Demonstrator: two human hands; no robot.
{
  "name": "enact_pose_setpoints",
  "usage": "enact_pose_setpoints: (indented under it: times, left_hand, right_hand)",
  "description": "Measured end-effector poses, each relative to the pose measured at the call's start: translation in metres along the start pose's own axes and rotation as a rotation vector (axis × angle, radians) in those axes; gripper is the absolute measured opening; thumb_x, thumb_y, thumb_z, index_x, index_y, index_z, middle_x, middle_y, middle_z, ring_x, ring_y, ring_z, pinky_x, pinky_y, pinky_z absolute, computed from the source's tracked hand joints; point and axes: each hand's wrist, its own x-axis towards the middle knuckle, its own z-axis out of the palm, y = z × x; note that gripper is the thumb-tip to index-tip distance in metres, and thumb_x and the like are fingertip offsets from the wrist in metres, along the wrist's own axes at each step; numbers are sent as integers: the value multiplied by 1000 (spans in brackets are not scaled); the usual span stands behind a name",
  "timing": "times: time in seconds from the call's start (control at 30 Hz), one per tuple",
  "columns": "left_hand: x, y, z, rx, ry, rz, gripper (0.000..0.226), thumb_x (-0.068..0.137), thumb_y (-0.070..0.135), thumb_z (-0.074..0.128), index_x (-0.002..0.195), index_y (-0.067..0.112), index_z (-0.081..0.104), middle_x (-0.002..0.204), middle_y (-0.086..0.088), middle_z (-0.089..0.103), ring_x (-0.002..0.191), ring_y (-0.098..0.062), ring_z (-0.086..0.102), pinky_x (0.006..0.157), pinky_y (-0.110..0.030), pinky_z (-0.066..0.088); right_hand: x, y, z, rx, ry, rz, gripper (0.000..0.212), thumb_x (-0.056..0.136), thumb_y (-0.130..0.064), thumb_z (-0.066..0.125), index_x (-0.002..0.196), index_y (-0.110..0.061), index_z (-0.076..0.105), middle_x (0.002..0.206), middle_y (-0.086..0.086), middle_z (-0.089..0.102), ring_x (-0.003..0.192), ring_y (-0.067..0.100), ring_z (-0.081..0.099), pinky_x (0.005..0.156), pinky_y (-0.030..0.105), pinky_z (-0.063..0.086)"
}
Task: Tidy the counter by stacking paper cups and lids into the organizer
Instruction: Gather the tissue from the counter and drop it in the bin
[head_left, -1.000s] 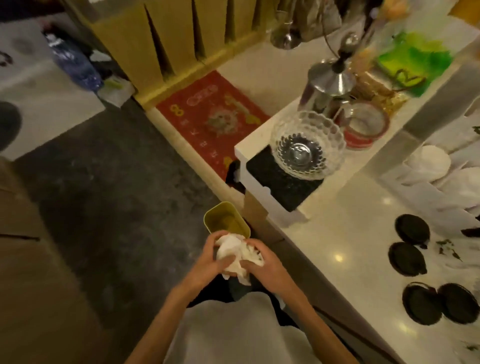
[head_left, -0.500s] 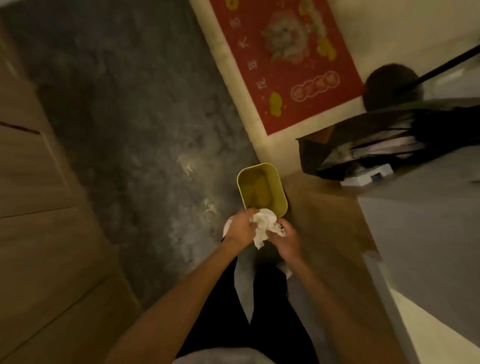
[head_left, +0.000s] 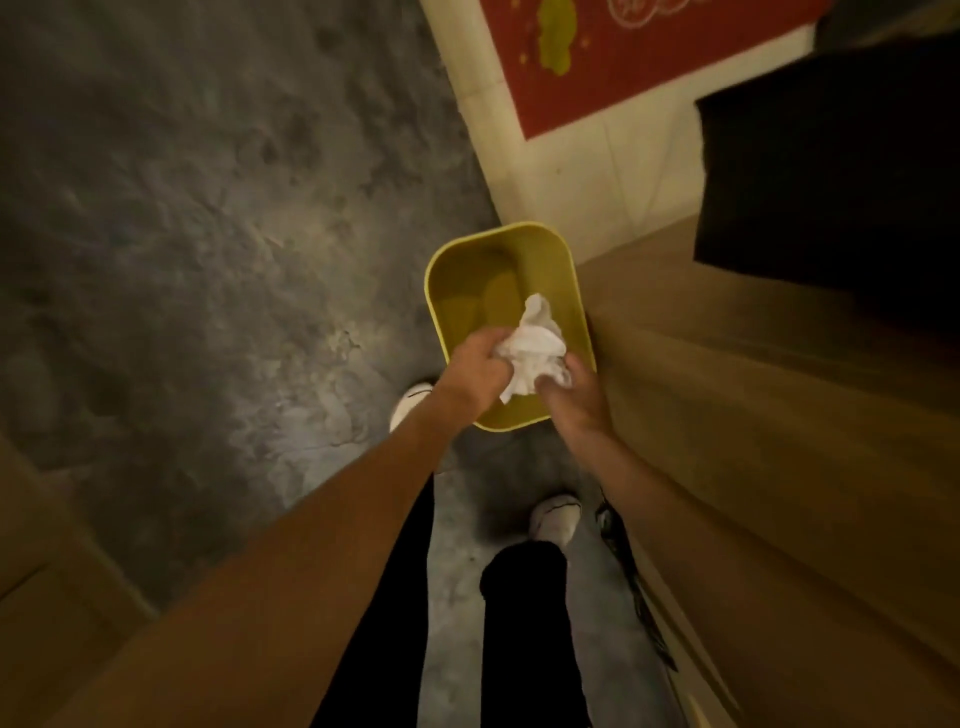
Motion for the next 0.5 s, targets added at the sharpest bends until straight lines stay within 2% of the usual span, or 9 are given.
enact_pose_setpoints:
  times: [0.1, 0.2, 0.23, 0.3, 0.37, 0.4, 0.43, 0.47, 0.5]
  left_hand:
    - [38, -14, 8, 129, -80, -26, 48, 90, -1, 48, 137, 5, 50, 141, -20, 51, 129, -34, 48, 106, -36, 38]
    - [59, -15, 11, 249, -197, -43, 53, 93, 0, 44, 145, 8, 38, 149, -17, 42, 136, -33, 41, 106, -32, 36]
    - [61, -14, 12, 284, -245, -34, 55, 94, 0, 44, 148, 10, 34, 152, -16, 38, 139, -34, 37, 108, -32, 34]
    - [63, -9, 9, 394, -316, -20, 63, 95, 4, 43, 153, 19, 21, 160, -14, 22, 146, -36, 22, 118, -43, 27]
    - [60, -2, 4, 532, -297, -25, 70, 97, 11, 44, 155, 25, 7, 164, -13, 1, 150, -38, 6, 121, -52, 19]
    - [57, 4, 0, 569, -269, -23, 72, 97, 14, 47, 155, 26, 4, 164, -13, -2, 149, -39, 5, 120, -53, 20]
    - [51, 12, -4, 587, -241, -11, 73, 96, 17, 51, 155, 24, 7, 164, -15, 2, 149, -40, 10, 119, -53, 23]
    - [41, 21, -9, 600, -218, 13, 72, 95, 19, 56, 154, 20, 14, 162, -17, 11, 147, -40, 18, 118, -53, 26]
    - [29, 30, -14, 615, -203, 49, 69, 93, 22, 59, 151, 14, 23, 157, -19, 24, 143, -40, 27, 117, -52, 29]
  right_hand:
    - [33, 22, 13, -49, -76, -20, 40, 86, 1, 54, 125, -10, 59, 116, 6, 66, 105, 22, 62, 81, 25, 49]
    - [55, 33, 18, -119, -187, -29, 48, 86, 5, 57, 133, -6, 53, 130, 14, 61, 121, 28, 57, 101, 40, 47]
    - [59, 33, 19, -145, -227, -12, 52, 87, 2, 61, 137, -7, 49, 136, 13, 56, 126, 26, 53, 104, 40, 44]
    - [62, 28, 15, -177, -293, 40, 69, 88, -5, 66, 148, -16, 34, 151, 8, 41, 133, 19, 43, 105, 35, 39]
    - [58, 21, 6, -170, -303, 82, 84, 90, -11, 67, 155, -24, 16, 159, 2, 26, 141, 20, 33, 110, 34, 35]
    - [54, 17, -1, -169, -291, 82, 84, 90, -12, 67, 155, -23, 14, 157, -1, 27, 141, 19, 33, 109, 28, 35]
    - [47, 11, -8, -177, -270, 59, 82, 90, -13, 67, 154, -22, 18, 149, -4, 34, 134, 14, 37, 101, 16, 37]
    - [39, 4, -15, -187, -241, 23, 76, 89, -13, 67, 152, -20, 25, 137, -5, 41, 124, 10, 41, 86, 5, 38]
    - [29, -5, -22, -188, -207, -8, 69, 89, -13, 67, 149, -19, 34, 131, -4, 45, 116, 10, 44, 76, 2, 38]
